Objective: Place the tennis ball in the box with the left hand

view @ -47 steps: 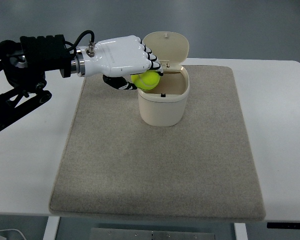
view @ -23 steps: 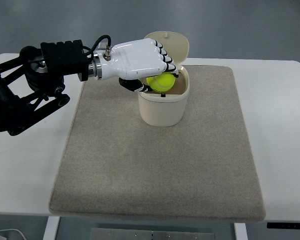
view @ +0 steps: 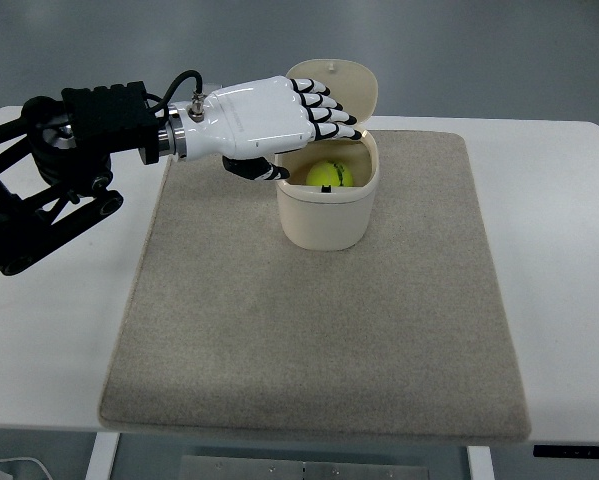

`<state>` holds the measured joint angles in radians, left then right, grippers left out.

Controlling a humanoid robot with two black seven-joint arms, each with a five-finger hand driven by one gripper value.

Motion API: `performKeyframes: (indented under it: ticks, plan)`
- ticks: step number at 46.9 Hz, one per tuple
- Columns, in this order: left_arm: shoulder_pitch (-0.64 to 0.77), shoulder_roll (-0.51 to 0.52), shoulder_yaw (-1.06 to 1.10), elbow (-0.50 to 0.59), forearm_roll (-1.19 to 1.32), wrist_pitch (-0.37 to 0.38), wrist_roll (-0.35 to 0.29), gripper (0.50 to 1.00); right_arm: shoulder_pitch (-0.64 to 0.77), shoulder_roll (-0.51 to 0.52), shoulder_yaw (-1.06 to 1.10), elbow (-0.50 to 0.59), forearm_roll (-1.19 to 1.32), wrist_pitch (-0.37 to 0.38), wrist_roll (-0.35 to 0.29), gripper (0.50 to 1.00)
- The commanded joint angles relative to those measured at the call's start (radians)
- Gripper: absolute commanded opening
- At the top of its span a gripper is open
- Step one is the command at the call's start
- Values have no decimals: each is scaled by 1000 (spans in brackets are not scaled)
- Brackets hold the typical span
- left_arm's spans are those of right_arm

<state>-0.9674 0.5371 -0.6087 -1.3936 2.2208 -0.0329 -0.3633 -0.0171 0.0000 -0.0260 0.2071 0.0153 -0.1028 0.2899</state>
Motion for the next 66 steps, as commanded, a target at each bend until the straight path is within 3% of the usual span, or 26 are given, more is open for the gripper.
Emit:
performKeyframes:
  ticks: [1, 9, 20, 30, 45, 49, 59, 66]
  plan:
    - [16, 35, 1, -16, -47, 28, 0, 990, 0, 0, 0, 0, 0, 0, 0, 938]
    - [61, 161, 1, -82, -263, 39, -5, 992, 0, 0, 0, 0, 0, 0, 0, 938]
    - [121, 313, -2, -78, -850, 38, -5, 992, 0, 0, 0, 0, 0, 0, 0, 938]
    - [130, 322, -2, 38, -1205, 24, -5, 992, 0, 0, 0, 0, 0, 0, 0, 938]
    - [208, 322, -2, 88, -1490, 4, 0, 992, 0, 0, 0, 0, 0, 0, 0, 940]
    - [208, 320, -3, 128, -1656, -51, 3, 992, 0, 0, 0, 0, 0, 0, 0, 940]
    - [199, 310, -2, 272, -1997, -303, 21, 992, -1, 0, 0, 0, 0, 0, 0, 940]
    - [202, 285, -3, 360, -2159, -435, 134, 992, 0, 0, 0, 0, 0, 0, 0, 940]
